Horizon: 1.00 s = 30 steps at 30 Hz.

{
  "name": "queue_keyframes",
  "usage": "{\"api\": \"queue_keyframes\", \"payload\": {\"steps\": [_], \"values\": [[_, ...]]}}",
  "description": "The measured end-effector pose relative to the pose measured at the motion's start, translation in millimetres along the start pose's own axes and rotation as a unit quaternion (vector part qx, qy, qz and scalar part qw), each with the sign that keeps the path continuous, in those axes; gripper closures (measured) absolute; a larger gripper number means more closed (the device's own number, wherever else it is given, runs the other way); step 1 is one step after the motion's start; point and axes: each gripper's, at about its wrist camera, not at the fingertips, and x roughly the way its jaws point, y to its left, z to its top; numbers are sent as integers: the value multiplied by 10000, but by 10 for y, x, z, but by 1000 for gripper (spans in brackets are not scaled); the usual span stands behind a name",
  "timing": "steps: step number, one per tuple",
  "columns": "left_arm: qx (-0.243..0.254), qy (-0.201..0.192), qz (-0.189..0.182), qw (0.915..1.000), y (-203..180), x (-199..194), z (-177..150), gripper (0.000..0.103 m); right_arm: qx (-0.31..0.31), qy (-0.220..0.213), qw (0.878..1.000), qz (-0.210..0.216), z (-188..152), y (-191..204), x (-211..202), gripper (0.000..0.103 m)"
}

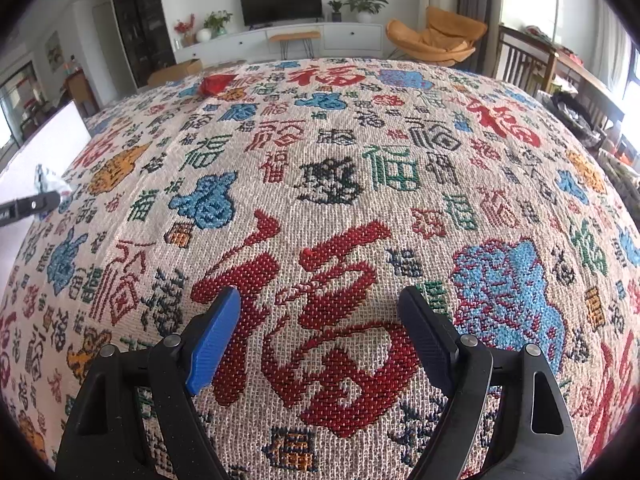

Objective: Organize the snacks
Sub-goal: 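Lift the white packet with the left tool while the right tool approaches the red snack, then grasp the red wrapped snack bar with the right tool and lift it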

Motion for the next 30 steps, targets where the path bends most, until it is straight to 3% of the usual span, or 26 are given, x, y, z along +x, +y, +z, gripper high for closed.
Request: {"api": "queue_keyframes", "payload": {"steps": [2,3,4,6,9,11,16,20,23,27,30], "values": [[-29,66,-21,10000,25,79,-102,66,-19,7,10000,-26,-3,7,2,19],[53,-125,-5,9999,15,59,-137,60,-25,10,10000,-34,-3,10,3,19],[134,-146,130,9997,-5,68,-157,35,-28,10,10000,-38,-4,11,3,19],[291,-114,425,9986,-29,135,-186,12,-32,11,10000,-44,-4,14,3,19],[276,-105,475,9984,-15,167,-188,9,-37,15,10000,-51,-4,16,7,19],[153,-39,554,9983,19,206,-178,1,-43,17,10000,-60,-5,17,6,19],[101,-38,530,9985,47,221,-167,0,-145,60,9998,-148,-12,57,28,16],[101,-37,533,9985,49,222,-166,0,-245,267,9993,26,77,52,59,14],[98,-37,526,9986,48,221,-166,0,-211,400,9975,536,515,74,123,15],[98,-37,527,9986,48,221,-165,0,-530,-212,9958,709,1376,306,183,15],[98,-38,527,9986,48,222,-165,0,-897,-211,9938,625,1902,564,489,15]]}}
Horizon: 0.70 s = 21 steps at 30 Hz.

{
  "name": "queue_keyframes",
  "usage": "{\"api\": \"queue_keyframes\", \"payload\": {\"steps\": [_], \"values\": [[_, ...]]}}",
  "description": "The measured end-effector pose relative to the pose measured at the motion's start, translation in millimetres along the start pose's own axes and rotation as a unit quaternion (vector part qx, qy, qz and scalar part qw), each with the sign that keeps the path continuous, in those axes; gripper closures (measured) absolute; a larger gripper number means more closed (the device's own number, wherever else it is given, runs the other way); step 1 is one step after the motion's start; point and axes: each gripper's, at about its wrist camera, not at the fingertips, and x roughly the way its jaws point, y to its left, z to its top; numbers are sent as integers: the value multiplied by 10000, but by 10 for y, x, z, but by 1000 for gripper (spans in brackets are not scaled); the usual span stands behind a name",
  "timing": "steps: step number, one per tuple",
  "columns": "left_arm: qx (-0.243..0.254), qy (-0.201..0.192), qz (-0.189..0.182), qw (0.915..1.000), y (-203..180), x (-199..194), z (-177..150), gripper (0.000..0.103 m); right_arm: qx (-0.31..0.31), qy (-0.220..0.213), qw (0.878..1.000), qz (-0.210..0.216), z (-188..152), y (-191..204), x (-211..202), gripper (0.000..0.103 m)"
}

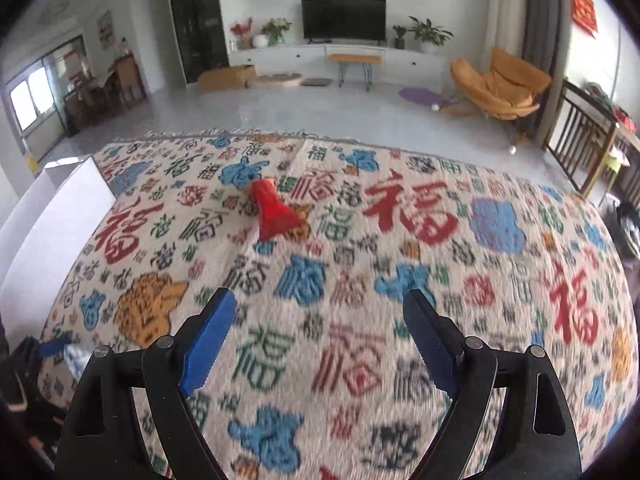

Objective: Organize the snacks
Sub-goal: 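Grasp the red wrapped snack bar with the right tool and lift it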

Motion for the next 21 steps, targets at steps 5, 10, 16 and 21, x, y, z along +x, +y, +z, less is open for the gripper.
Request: {"api": "queue_keyframes", "payload": {"steps": [5,10,16,21], "values": [[0,-1,1,10000,0,3,1,0,-120,436,9990,11,405,246,713,16],[0,-1,0,10000,-1,4,2,0,-519,755,9954,-278,565,462,1193,21],[0,-1,1,10000,-1,3,2,0,92,1180,9928,156,545,281,1256,88],[1,-1,2,10000,-2,3,2,0,673,847,9927,531,121,34,607,89]]}}
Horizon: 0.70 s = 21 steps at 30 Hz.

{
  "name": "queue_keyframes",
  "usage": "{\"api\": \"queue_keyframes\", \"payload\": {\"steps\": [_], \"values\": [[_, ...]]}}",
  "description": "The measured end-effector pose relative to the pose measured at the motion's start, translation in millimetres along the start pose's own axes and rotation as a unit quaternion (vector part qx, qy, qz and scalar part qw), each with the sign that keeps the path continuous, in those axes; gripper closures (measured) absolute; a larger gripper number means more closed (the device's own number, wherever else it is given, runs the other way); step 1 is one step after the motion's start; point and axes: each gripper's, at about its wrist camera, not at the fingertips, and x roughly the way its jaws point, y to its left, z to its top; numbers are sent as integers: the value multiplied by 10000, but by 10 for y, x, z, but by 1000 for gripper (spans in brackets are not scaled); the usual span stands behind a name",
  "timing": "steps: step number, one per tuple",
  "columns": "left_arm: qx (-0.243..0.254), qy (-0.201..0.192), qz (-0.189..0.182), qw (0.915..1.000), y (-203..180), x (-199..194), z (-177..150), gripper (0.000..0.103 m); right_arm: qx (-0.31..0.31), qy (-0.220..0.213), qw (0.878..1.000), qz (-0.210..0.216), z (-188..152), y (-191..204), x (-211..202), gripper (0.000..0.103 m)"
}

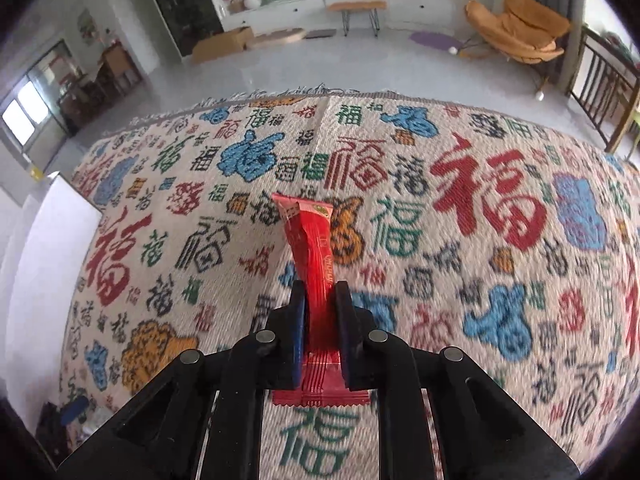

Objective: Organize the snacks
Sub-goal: 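Grasp the red wrapped snack bar with the right tool and lift it, then lower the red snack onto the blanket and open the right tool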

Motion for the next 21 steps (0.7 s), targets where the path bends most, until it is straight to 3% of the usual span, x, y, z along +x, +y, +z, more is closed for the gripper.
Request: {"api": "queue_keyframes", "payload": {"steps": [5,9,11,12,13,14,17,21], "values": [[0,-1,0,10000,0,1,-1,0,181,-102,9998,-42,-1019,-109,-641,89],[-1,-1,-2,10000,0,1,-1,0,356,-101,9993,28,-1787,28,-825,86],[-1,-1,-2,10000,0,0,-2,0,257,-214,9993,-159,-2027,170,-872,71],[-1,-1,-1,10000,0,0,-2,0,172,-271,9992,-230,-2113,222,-878,44],[-1,-1,-1,10000,0,0,-2,0,54,-334,9988,-367,-2111,292,-835,31],[-1,-1,-1,10000,0,0,-2,0,-78,-438,9974,-571,-2154,344,-811,26],[-1,-2,-1,10000,0,-3,-2,0,-331,-640,9920,-1032,-2257,432,-753,25],[-1,-2,-1,10000,0,-2,-3,0,-189,-613,9933,-957,-2253,353,-752,21]]}}
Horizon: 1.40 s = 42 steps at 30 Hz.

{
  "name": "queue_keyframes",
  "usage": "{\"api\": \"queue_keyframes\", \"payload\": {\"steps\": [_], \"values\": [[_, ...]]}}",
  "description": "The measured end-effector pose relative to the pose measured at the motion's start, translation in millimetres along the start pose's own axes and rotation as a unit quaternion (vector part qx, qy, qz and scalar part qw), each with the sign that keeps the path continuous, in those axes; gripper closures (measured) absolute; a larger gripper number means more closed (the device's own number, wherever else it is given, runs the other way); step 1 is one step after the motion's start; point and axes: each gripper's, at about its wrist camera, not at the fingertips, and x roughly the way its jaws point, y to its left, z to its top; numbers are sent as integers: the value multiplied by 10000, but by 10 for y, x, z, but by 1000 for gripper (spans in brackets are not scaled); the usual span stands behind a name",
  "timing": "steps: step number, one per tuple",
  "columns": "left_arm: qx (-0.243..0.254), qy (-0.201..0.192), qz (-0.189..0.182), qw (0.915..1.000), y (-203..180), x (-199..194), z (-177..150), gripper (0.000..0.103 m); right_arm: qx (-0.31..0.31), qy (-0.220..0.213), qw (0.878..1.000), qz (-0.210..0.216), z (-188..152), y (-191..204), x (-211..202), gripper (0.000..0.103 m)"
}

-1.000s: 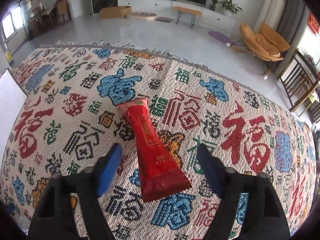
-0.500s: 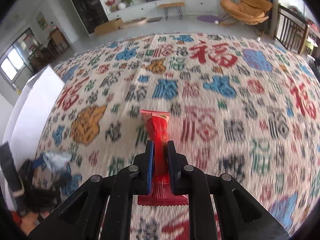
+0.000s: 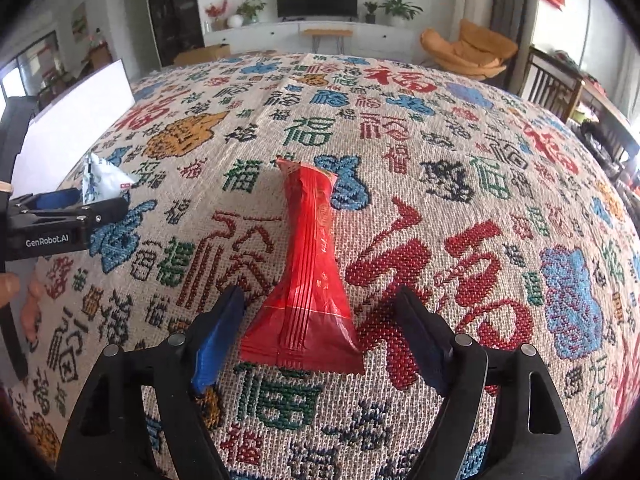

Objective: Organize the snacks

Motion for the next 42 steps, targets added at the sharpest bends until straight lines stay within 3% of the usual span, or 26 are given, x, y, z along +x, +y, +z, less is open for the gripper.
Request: {"api": "queue_keyframes", "payload": {"steps": [6,42], "values": [[0,0,0,10000,0,0,0,0,8,21,10000,-89,-5,20,21,17],[-1,-1,-2,10000,2,0,1,0,9,19,10000,-86,-5,10,23,17]]}}
